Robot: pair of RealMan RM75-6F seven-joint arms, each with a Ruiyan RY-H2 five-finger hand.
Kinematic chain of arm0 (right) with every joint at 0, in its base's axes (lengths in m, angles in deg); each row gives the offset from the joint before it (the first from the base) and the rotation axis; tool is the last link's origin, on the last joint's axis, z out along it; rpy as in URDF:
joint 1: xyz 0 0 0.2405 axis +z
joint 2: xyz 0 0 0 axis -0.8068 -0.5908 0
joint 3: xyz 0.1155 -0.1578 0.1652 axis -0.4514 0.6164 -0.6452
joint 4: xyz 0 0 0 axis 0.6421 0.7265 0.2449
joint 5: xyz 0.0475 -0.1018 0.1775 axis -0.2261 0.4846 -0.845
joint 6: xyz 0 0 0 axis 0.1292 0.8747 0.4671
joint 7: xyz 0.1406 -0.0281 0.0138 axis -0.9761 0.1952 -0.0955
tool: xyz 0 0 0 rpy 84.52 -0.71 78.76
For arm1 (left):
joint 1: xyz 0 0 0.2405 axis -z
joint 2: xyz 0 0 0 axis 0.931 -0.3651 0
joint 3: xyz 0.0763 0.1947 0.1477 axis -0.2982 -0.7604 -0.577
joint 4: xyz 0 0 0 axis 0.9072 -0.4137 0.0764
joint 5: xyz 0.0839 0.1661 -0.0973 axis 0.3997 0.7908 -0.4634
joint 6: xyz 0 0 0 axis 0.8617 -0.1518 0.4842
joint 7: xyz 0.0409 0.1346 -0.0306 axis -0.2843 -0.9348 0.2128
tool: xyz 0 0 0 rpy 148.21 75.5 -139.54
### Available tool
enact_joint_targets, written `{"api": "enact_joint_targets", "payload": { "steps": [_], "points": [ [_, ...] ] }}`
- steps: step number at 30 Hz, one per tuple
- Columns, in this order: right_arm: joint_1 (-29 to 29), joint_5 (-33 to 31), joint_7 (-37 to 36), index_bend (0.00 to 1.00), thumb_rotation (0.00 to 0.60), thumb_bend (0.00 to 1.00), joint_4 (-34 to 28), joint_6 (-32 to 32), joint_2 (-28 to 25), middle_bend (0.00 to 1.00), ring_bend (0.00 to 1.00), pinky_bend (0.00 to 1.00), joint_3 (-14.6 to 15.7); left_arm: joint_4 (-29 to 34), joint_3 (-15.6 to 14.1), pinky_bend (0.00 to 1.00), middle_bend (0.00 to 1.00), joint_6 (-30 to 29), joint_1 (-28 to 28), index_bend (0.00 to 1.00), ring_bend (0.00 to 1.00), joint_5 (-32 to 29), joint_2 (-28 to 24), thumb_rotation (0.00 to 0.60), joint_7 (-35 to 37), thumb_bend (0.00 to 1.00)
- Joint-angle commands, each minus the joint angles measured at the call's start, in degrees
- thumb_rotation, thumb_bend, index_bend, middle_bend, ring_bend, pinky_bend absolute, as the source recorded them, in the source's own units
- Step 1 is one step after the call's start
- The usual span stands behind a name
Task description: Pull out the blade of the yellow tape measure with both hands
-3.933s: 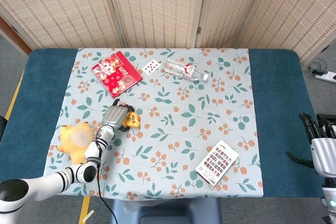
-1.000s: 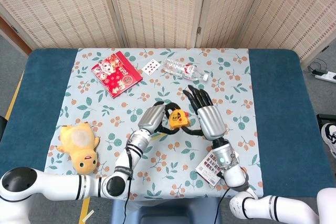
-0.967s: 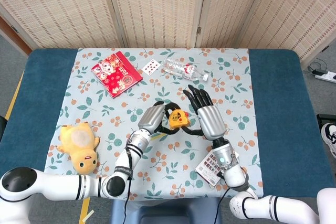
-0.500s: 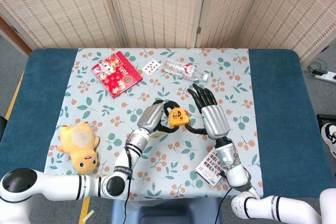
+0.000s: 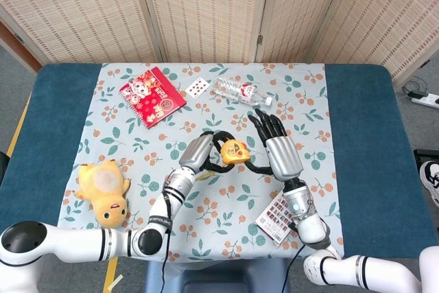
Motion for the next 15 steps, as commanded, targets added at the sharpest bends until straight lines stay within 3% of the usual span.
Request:
{"api": "enact_joint_targets", "payload": {
  "steps": [1, 11, 15],
  "points": [
    [0.0, -0.1, 0.0, 0.00, 0.600, 0.28, 0.0, -0.1, -0.2, 0.00, 0.01, 0.00, 0.0, -0.3, 0.2, 0.14, 0.52, 0.4, -0.2, 0.56, 0.48, -0.1, 0.0, 0.600, 0.6, 0.49],
    [-0.1, -0.7, 0.6, 0.00, 0.600, 0.28, 0.5, 0.0, -0.6, 0.00, 0.01, 0.00, 0.3, -0.6, 0.9, 0.15, 0.52, 2.1, -0.8, 0.56, 0.48, -0.5, -0.5, 0.600, 3.3, 0.50],
    [-0.2, -1.1, 0.7, 0.00, 0.600, 0.35, 0.7, 0.3, -0.8, 0.00, 0.03, 0.00, 0.0, -0.9, 0.9, 0.14, 0.52, 2.2, -1.2, 0.57, 0.48, 0.0, -0.6, 0.600, 4.1, 0.51]
  ]
}}
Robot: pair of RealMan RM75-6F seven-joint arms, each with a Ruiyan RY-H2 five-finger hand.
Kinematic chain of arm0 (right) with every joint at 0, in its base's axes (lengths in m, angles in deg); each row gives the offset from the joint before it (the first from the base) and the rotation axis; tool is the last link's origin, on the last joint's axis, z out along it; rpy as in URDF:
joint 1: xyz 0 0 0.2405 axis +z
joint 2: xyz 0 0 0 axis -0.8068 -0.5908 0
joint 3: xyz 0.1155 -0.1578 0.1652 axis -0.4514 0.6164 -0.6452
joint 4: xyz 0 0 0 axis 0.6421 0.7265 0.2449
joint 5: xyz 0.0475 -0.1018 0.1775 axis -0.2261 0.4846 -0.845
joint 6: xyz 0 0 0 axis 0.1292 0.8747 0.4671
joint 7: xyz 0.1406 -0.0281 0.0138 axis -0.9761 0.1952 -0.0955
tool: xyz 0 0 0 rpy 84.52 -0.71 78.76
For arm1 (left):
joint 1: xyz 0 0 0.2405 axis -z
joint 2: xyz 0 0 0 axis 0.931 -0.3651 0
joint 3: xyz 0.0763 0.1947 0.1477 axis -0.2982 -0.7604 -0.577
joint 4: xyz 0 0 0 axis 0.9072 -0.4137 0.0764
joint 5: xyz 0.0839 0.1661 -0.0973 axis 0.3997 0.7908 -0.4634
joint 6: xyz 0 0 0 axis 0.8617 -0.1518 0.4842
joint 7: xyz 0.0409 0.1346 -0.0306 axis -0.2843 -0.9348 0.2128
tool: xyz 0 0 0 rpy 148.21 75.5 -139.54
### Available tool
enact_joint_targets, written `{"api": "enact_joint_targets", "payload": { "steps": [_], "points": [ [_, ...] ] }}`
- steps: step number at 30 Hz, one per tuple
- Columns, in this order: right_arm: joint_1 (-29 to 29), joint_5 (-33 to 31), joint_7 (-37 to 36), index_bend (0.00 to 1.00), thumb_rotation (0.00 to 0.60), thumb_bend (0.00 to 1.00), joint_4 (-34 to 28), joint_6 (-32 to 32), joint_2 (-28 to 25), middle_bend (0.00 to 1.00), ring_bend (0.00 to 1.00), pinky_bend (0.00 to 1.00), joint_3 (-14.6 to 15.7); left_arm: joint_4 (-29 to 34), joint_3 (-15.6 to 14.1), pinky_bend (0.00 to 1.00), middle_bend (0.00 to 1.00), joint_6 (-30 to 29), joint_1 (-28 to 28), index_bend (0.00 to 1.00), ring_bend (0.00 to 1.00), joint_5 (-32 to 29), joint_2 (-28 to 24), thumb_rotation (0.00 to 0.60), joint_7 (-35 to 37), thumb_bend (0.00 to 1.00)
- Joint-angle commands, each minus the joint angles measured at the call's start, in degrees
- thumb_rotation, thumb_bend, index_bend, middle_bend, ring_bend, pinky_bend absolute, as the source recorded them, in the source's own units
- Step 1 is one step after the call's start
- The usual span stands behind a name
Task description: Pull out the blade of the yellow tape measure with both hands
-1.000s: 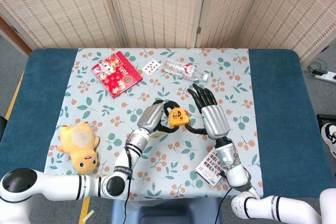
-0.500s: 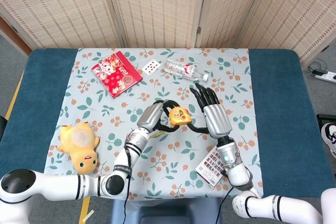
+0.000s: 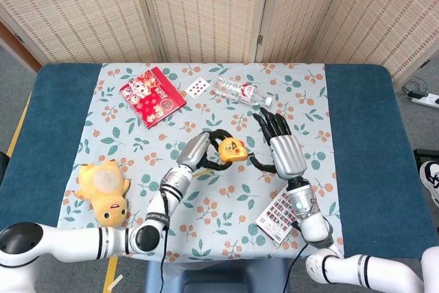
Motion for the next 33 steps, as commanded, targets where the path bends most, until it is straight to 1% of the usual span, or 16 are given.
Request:
{"api": "enact_joint_targets", "payload": {
  "steps": [1, 3, 5, 8, 11, 15, 18, 21, 24, 26, 30, 33],
  "points": [
    [0.0, -0.4, 0.1, 0.00, 0.600, 0.36, 0.1, 0.1, -0.2, 0.00, 0.03, 0.00, -0.3, -0.2, 0.0, 0.14, 0.52, 0.0, -0.2, 0.57, 0.48, 0.4, 0.0, 0.600, 0.5, 0.51],
    [0.0, -0.8, 0.2, 0.00, 0.600, 0.40, 0.0, 0.1, -0.2, 0.00, 0.04, 0.00, -0.5, -0.3, 0.0, 0.15, 0.53, -0.1, -0.3, 0.57, 0.48, 0.8, 0.0, 0.600, 0.8, 0.51],
    [0.2, -1.2, 0.4, 0.00, 0.600, 0.41, 0.1, 0.1, -0.1, 0.01, 0.05, 0.00, -0.9, -0.3, 0.0, 0.15, 0.53, -0.2, -0.4, 0.57, 0.48, 1.3, 0.1, 0.600, 1.1, 0.51],
    [0.4, -2.0, 0.7, 0.05, 0.600, 0.43, -0.1, 0.1, 0.1, 0.03, 0.07, 0.00, -1.2, -0.1, -0.1, 0.15, 0.53, -0.3, -0.5, 0.57, 0.48, 1.9, 0.2, 0.600, 1.4, 0.51],
    [0.6, -3.0, 1.1, 0.14, 0.600, 0.43, -0.4, -0.3, 0.2, 0.06, 0.09, 0.00, -1.5, -0.1, 0.0, 0.15, 0.53, -0.6, -0.6, 0.57, 0.48, 2.5, 0.3, 0.600, 1.8, 0.52],
    [0.9, -4.6, 2.1, 0.31, 0.600, 0.45, -1.0, -0.5, 0.2, 0.12, 0.12, 0.00, -2.0, -0.2, 0.1, 0.15, 0.53, -0.7, -0.7, 0.57, 0.48, 2.9, 0.3, 0.600, 2.2, 0.52],
    [1.1, -5.6, 2.4, 0.42, 0.600, 0.47, -1.5, -1.1, 0.0, 0.16, 0.14, 0.00, -2.2, -0.2, 0.2, 0.14, 0.53, -0.6, -0.7, 0.57, 0.48, 3.0, 0.3, 0.600, 2.4, 0.52],
    [1.4, -6.7, 2.9, 0.49, 0.600, 0.50, -2.0, -1.6, -0.1, 0.21, 0.18, 0.00, -2.4, -0.2, 0.3, 0.14, 0.53, -0.6, -0.7, 0.57, 0.48, 3.2, 0.3, 0.600, 2.6, 0.52],
    [1.7, -7.7, 3.2, 0.52, 0.600, 0.54, -2.8, -2.1, -0.4, 0.25, 0.21, 0.00, -2.6, -0.2, 0.4, 0.15, 0.53, -0.7, -0.7, 0.57, 0.48, 3.4, 0.4, 0.600, 2.7, 0.52],
    [1.9, -8.3, 3.5, 0.53, 0.600, 0.55, -3.2, -2.4, -0.6, 0.26, 0.22, 0.00, -2.7, -0.3, 0.5, 0.15, 0.53, -0.7, -0.7, 0.57, 0.48, 3.4, 0.4, 0.600, 2.8, 0.52],
    [2.2, -8.9, 3.9, 0.54, 0.600, 0.56, -3.7, -2.7, -0.9, 0.27, 0.23, 0.00, -2.6, -0.6, 0.6, 0.15, 0.53, -0.7, -0.7, 0.57, 0.48, 3.4, 0.4, 0.600, 3.1, 0.52],
    [2.2, -9.1, 3.7, 0.56, 0.600, 0.56, -4.0, -2.7, -1.2, 0.30, 0.26, 0.00, -2.5, -0.9, 0.5, 0.15, 0.53, -0.4, -0.8, 0.57, 0.48, 3.3, 0.3, 0.600, 3.2, 0.52]
  ]
}}
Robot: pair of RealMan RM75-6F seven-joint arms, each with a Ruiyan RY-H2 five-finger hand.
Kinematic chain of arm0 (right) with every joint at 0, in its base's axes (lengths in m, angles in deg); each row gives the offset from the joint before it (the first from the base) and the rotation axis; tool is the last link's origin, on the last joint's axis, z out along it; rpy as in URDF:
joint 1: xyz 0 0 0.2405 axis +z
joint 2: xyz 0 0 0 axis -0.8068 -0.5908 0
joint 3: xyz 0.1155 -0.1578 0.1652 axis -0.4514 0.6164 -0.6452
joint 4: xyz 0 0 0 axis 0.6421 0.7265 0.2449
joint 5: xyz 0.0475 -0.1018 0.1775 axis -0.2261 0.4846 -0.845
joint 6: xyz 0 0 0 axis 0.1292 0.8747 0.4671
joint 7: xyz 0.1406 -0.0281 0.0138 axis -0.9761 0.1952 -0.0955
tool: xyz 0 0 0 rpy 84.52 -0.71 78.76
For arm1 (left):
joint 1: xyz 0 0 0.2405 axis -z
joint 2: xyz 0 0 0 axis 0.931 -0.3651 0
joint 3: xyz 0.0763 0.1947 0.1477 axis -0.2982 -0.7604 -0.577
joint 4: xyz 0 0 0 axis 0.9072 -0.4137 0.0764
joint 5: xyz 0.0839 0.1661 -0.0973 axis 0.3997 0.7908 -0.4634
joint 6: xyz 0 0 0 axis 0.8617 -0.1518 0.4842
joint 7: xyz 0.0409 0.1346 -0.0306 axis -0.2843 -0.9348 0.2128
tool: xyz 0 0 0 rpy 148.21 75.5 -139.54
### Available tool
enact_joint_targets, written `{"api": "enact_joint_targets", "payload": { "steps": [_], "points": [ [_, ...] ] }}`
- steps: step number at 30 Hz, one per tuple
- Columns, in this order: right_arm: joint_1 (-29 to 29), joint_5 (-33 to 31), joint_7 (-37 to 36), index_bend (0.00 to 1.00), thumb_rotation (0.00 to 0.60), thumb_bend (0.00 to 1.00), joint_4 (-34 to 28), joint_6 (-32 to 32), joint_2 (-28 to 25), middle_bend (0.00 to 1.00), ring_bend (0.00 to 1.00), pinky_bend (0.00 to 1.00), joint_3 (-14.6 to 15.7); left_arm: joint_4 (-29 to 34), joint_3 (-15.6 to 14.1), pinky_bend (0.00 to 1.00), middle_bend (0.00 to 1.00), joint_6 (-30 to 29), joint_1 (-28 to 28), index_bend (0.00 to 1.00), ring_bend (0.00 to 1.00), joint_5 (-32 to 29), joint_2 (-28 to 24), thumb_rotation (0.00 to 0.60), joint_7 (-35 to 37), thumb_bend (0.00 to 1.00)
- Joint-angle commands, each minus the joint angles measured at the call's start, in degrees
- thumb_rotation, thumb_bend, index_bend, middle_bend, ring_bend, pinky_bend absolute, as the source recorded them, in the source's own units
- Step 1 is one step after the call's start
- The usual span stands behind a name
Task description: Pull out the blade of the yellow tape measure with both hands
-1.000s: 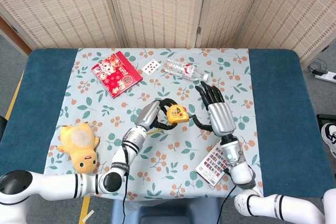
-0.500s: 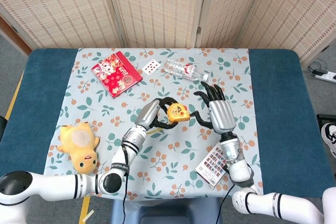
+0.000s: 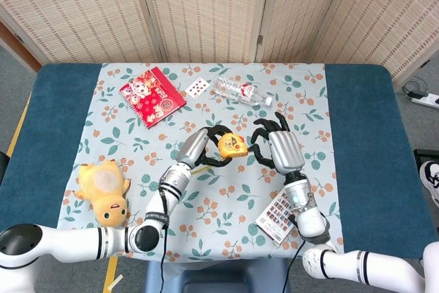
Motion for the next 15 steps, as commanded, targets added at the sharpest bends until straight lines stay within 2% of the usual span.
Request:
{"api": "enact_joint_targets", "payload": {
  "steps": [1, 7, 15],
  "points": [
    [0.0, 0.0, -0.2, 0.56, 0.600, 0.57, -0.2, 0.1, -0.2, 0.32, 0.28, 0.00, 0.1, -0.3, -0.1, 0.15, 0.53, 0.3, -0.1, 0.57, 0.48, -0.2, -0.1, 0.600, 0.1, 0.52],
    [-0.3, 1.3, 0.0, 0.61, 0.600, 0.63, 0.0, 1.1, -0.5, 0.48, 0.39, 0.00, 1.0, -1.7, 0.1, 0.15, 0.53, 1.7, -0.3, 0.57, 0.48, -1.6, -0.5, 0.600, 0.7, 0.52],
    [-0.9, 3.0, -1.4, 0.64, 0.600, 0.66, 0.0, 1.7, -1.4, 0.55, 0.45, 0.00, 1.9, -3.2, -0.2, 0.15, 0.53, 3.8, -0.5, 0.57, 0.48, -3.0, -1.6, 0.600, 1.3, 0.52]
  ]
}}
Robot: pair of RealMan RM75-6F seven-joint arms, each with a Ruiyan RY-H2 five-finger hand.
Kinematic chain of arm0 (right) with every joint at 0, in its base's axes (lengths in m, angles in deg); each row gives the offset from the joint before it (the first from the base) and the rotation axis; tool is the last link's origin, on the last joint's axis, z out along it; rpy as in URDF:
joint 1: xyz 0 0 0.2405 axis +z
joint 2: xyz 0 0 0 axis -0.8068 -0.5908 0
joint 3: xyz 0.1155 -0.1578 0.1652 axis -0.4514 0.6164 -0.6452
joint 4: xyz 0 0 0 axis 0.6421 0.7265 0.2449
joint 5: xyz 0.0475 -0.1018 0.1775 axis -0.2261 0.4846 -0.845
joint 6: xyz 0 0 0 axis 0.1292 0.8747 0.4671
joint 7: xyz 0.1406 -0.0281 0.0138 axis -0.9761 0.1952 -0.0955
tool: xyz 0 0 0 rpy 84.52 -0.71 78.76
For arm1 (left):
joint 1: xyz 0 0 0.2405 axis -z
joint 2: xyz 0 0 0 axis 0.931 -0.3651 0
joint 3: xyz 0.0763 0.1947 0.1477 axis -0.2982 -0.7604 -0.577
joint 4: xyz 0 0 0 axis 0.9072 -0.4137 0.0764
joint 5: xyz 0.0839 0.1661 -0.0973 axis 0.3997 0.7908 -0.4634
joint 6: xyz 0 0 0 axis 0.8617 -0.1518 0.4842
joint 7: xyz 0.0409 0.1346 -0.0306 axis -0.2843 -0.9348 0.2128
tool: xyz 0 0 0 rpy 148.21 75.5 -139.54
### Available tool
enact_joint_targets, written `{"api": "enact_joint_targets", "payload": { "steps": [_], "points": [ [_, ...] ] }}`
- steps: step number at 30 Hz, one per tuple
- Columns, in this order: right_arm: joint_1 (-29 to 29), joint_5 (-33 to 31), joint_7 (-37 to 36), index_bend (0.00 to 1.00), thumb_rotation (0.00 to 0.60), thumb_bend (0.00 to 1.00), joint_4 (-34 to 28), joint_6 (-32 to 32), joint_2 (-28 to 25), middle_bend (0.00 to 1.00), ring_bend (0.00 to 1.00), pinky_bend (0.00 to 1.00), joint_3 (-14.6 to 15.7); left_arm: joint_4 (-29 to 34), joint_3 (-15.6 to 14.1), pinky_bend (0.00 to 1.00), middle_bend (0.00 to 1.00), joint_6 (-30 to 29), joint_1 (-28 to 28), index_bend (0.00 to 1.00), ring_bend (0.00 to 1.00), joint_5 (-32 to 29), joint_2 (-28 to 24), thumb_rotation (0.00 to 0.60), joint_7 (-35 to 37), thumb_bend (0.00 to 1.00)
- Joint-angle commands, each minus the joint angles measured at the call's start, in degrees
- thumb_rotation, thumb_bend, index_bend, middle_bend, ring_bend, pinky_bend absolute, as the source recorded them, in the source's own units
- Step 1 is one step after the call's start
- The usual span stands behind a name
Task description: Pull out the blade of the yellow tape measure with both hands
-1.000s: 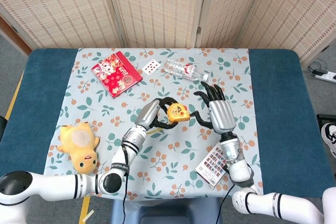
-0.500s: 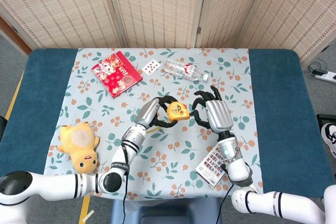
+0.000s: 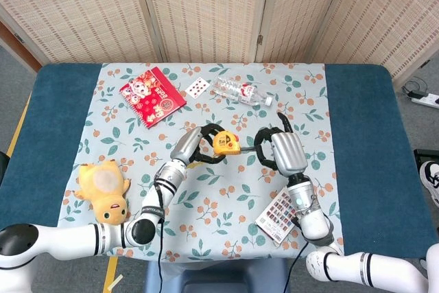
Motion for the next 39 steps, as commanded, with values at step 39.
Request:
{"api": "enact_joint_targets", "payload": {
  "steps": [39],
  "points": [
    [-12.3, 11.6, -21.3, 0.67, 0.600, 0.69, -1.5, 8.2, -20.4, 0.59, 0.47, 0.00, 1.9, -13.8, -6.6, 0.15, 0.53, 13.6, -4.7, 0.58, 0.48, 3.0, -5.8, 0.600, 7.5, 0.52]
  ]
}}
